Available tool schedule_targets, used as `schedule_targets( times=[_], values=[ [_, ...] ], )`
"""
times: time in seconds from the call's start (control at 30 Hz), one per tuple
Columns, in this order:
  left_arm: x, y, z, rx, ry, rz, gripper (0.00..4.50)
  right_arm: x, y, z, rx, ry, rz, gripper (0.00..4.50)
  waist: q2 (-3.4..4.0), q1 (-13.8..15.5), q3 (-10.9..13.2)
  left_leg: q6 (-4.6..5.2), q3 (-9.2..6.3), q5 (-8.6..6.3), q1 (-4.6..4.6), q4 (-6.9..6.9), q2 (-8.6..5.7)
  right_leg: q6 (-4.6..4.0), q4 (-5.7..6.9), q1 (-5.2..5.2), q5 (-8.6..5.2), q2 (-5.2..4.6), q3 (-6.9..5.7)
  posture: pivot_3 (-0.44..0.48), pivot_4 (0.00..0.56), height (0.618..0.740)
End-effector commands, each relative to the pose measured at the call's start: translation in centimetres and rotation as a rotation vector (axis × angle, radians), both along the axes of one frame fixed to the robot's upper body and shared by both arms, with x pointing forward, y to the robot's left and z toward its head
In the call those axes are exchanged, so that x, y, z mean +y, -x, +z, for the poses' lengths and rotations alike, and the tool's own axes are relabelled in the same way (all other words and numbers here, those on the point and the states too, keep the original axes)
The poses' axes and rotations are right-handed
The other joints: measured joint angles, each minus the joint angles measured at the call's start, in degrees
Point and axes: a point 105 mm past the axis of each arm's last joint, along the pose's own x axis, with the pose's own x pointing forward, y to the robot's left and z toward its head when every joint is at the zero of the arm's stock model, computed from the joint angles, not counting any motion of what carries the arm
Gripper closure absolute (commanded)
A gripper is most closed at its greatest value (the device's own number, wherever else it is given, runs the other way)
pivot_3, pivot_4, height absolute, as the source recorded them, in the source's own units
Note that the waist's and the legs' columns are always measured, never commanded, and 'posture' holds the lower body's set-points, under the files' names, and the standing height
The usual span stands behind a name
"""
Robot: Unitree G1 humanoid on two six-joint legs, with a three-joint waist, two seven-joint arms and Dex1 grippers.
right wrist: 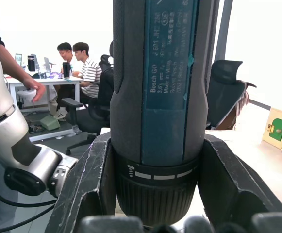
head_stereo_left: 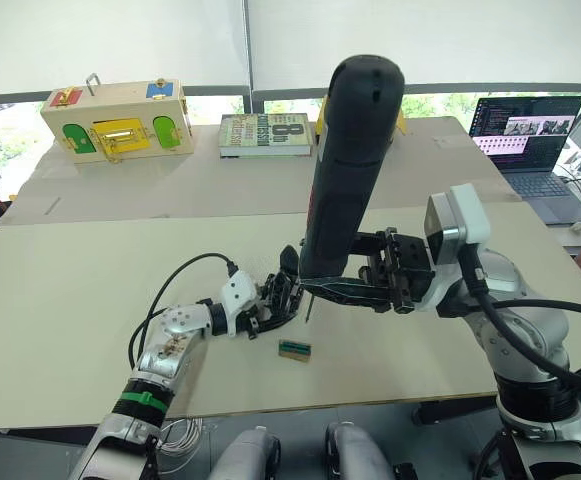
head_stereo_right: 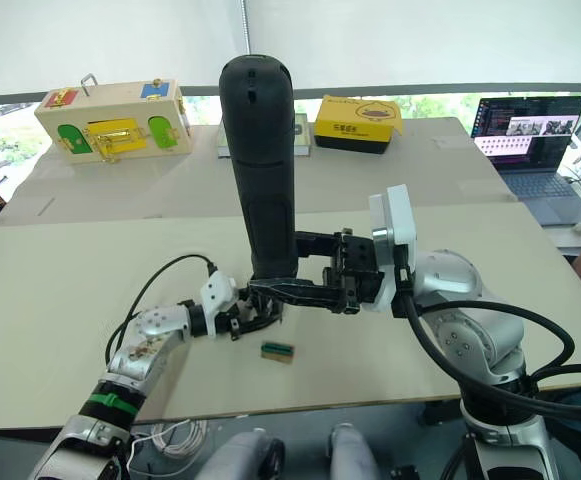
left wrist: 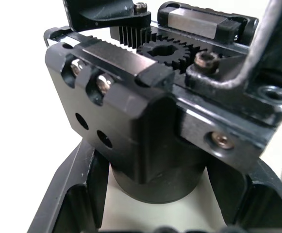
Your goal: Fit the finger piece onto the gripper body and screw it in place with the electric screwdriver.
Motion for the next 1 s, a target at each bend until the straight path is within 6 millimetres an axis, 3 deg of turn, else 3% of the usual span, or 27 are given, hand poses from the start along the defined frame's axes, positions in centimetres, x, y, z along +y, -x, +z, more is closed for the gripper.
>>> schedule_targets(
  times=[0.03, 0.13, 0.27, 0.3, 0.6, 1.0],
  values=[
    [1.3, -0.5, -1.4, 0.056, -0.028, 0.046, 2.17, -0.4, 0.7, 1.4, -0.070, -0.033, 0.004, 2.58, 0.00, 0.00, 0.00, 0.00, 0.00, 0.00, 0.00, 0.00, 0.00, 0.00, 0.00, 0.00, 0.00, 0.00, -0.01, 0.000, 0.150, 0.740],
    [1.5, -0.6, -1.6, 0.071, -0.026, 0.053, 2.17, -0.4, 0.7, 1.4, -0.071, -0.033, 0.002, 2.58, 0.00, -0.10, 0.00, 0.00, 0.00, 0.01, 0.01, 0.01, 0.00, 0.00, 0.00, 0.01, 0.00, 0.00, 0.01, 0.000, 0.150, 0.740],
    [1.8, -0.5, -1.8, 0.063, -0.008, 0.070, 0.23, -0.4, 0.7, 1.4, -0.071, -0.034, -0.001, 2.58, 0.00, -0.33, -0.01, 0.00, 0.00, 0.01, 0.03, 0.00, 0.00, 0.00, 0.01, 0.01, 0.00, 0.00, 0.02, 0.000, 0.150, 0.740],
    [1.9, -0.4, -1.8, 0.064, 0.002, 0.072, 0.08, -0.4, 0.7, 1.4, -0.071, -0.034, -0.002, 2.58, 0.00, -0.39, -0.01, 0.00, 0.00, 0.01, 0.04, 0.00, 0.01, 0.00, 0.01, 0.01, 0.00, 0.00, 0.02, 0.000, 0.150, 0.740],
    [2.8, 0.5, -1.5, 0.025, 0.025, 0.064, 0.08, -0.5, 0.7, 1.4, -0.069, -0.036, -0.005, 2.58, 0.01, -1.01, -0.01, 0.01, 0.00, 0.01, 0.07, -0.06, 0.05, -0.02, 0.02, -0.02, 0.01, 0.04, 0.07, 0.000, 0.150, 0.740],
    [1.5, 1.5, -2.0, 0.018, 0.018, 0.086, 0.08, -0.3, 0.5, 1.4, -0.069, -0.045, -0.001, 2.58, 0.01, -1.03, -0.01, 0.02, 0.01, -0.01, 0.06, -0.10, 0.03, -0.02, -0.02, -0.02, 0.01, 0.02, 0.10, 0.000, 0.150, 0.740]
  ],
)
